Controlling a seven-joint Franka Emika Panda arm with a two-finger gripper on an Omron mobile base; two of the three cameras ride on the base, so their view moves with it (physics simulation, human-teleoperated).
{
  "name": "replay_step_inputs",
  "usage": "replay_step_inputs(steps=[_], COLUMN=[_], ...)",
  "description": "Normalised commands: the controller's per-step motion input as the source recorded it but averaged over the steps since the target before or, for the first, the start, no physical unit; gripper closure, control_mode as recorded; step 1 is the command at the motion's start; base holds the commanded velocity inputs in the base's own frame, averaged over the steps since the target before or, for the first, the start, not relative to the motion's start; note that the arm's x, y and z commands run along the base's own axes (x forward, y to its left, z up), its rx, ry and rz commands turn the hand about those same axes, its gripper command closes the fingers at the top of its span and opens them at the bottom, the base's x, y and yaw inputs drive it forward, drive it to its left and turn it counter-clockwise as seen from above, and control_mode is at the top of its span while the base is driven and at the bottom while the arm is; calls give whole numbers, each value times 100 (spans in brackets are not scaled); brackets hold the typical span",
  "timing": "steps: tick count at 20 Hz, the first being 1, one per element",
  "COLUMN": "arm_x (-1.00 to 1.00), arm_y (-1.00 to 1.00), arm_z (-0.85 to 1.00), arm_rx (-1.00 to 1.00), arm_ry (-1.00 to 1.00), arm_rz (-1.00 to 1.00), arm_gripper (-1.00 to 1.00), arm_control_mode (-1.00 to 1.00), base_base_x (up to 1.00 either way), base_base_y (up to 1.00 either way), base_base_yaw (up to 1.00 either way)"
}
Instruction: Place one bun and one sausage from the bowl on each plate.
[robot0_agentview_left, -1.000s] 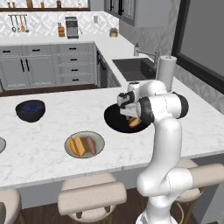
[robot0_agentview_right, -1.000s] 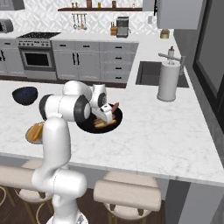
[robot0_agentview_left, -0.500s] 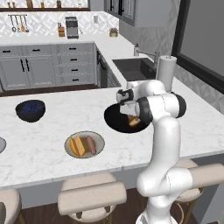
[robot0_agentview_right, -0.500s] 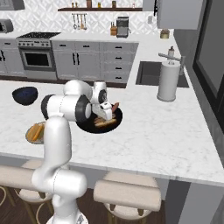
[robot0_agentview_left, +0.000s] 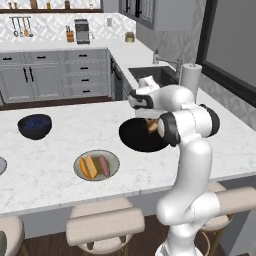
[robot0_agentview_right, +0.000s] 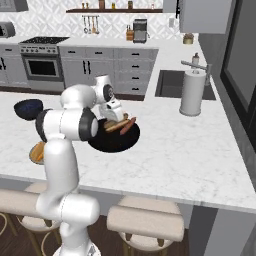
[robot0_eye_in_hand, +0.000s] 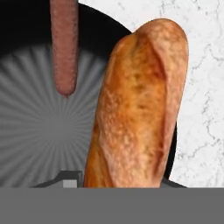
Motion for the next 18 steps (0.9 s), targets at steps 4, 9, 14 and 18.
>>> replay_step_inputs(steps=[4, 9, 14, 18], arm_x=[-99, -100, -100, -100], arm_y=[0, 0, -1, 0], arm_z=[59, 8, 45, 21], arm_rx=[14, 15, 3, 1], arm_ry=[-7, -27, -27, -6], arm_rz=[29, 34, 32, 40], arm_gripper=[100, 100, 100, 100], arm_control_mode=[-100, -100, -100, -100], base_base_x=[0, 0, 0, 0], base_base_y=[0, 0, 0, 0], base_base_yaw=[0, 0, 0, 0])
